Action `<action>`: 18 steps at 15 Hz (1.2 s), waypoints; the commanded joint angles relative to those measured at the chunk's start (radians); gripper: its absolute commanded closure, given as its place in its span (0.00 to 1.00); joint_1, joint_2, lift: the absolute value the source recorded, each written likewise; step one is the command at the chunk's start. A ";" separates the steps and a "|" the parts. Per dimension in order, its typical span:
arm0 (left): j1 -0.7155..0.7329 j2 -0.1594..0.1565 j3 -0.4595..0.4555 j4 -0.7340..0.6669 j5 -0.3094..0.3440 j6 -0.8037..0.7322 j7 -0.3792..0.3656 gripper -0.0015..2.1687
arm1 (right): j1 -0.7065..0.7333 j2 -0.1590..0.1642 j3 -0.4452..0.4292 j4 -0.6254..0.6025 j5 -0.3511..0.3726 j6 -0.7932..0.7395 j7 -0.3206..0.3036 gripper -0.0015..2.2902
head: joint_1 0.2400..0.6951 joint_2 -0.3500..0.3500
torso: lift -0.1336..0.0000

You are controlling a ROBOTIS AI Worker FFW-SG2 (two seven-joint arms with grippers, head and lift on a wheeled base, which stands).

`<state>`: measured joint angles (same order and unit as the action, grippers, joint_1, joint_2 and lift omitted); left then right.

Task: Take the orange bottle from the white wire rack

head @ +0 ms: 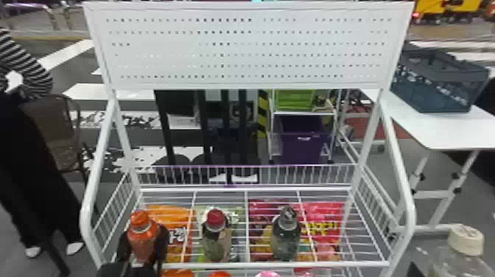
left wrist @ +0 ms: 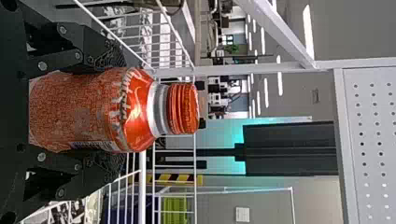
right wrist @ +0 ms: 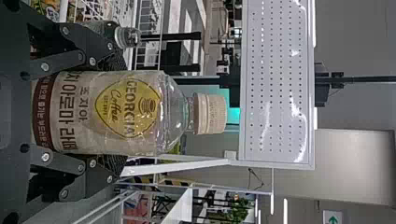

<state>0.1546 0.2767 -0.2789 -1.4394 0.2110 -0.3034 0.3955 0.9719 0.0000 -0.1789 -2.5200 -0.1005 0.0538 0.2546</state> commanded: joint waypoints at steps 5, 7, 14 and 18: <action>0.230 0.039 0.093 -0.605 -0.009 0.472 0.023 0.99 | -0.007 0.001 0.007 -0.005 0.005 0.016 0.000 0.42 | 0.57 0.50 | 1.00; 0.307 0.055 0.142 -0.785 -0.005 0.591 0.023 0.99 | -0.007 0.001 0.007 -0.013 0.007 0.022 0.000 0.42 | 0.57 0.50 | 1.00; 0.531 0.061 0.193 -1.010 -0.071 0.576 0.006 0.99 | 0.002 0.001 0.010 -0.025 0.007 0.019 0.000 0.42 | 0.57 0.50 | 1.00; 0.553 0.056 0.193 -1.003 -0.071 0.539 0.017 0.99 | 0.004 0.001 0.016 -0.034 0.010 0.022 0.000 0.42 | 0.57 0.50 | 1.00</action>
<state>0.7049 0.3356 -0.0847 -2.4445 0.1398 0.2403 0.4127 0.9755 0.0000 -0.1654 -2.5513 -0.0914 0.0751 0.2546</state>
